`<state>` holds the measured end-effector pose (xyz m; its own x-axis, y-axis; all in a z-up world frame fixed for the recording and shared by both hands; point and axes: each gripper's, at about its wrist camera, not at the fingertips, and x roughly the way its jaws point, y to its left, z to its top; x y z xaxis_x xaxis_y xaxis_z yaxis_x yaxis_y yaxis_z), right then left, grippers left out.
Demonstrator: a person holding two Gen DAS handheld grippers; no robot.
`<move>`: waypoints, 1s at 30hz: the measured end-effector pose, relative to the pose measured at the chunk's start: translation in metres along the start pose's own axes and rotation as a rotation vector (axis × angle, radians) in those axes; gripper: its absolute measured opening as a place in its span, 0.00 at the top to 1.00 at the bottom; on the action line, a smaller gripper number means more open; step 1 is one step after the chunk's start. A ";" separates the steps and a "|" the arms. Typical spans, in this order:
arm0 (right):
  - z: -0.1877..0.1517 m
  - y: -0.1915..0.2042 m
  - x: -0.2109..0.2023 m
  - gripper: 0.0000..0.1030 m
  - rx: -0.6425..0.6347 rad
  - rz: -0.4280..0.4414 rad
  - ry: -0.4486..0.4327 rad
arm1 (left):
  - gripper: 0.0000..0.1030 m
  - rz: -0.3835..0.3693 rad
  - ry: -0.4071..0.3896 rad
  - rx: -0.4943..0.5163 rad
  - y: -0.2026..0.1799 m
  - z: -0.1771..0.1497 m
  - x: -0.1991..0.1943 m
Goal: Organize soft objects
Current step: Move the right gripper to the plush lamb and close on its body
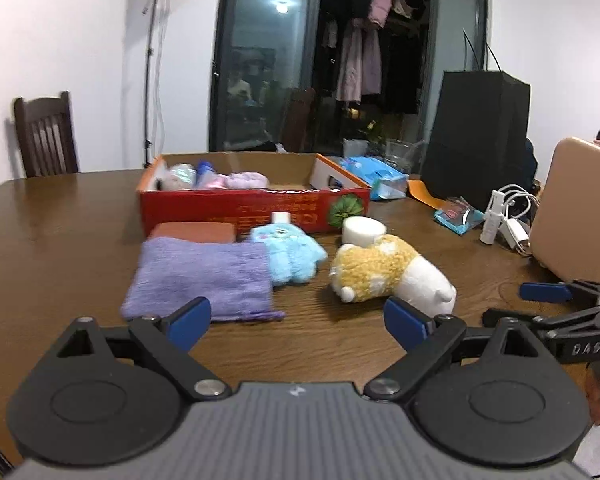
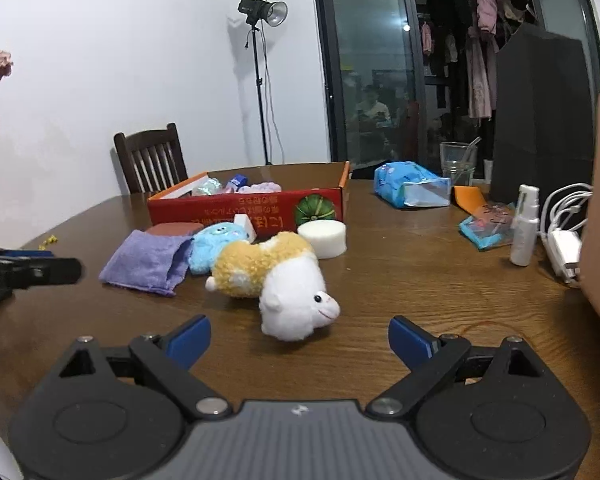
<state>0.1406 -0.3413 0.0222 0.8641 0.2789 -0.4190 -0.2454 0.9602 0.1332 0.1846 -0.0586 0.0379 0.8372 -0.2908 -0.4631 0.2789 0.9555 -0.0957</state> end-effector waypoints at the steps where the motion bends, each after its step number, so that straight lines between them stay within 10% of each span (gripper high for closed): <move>1: 0.001 -0.001 0.006 0.09 0.003 0.004 0.008 | 0.08 -0.016 0.005 0.006 -0.004 0.002 0.010; 11: 0.019 -0.007 0.068 0.19 -0.015 0.019 0.078 | 0.28 -0.135 0.110 0.011 -0.017 0.020 0.112; 18: 0.025 -0.011 0.105 0.44 0.013 0.060 0.140 | 0.56 -0.246 0.140 -0.058 -0.004 0.020 0.147; 30: 0.022 -0.012 0.114 0.46 0.045 0.054 0.164 | 0.59 -0.291 0.149 -0.094 0.001 0.018 0.152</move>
<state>0.2513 -0.3216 -0.0075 0.7661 0.3321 -0.5503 -0.2665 0.9432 0.1981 0.3205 -0.1026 -0.0162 0.6492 -0.5481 -0.5274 0.4458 0.8359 -0.3201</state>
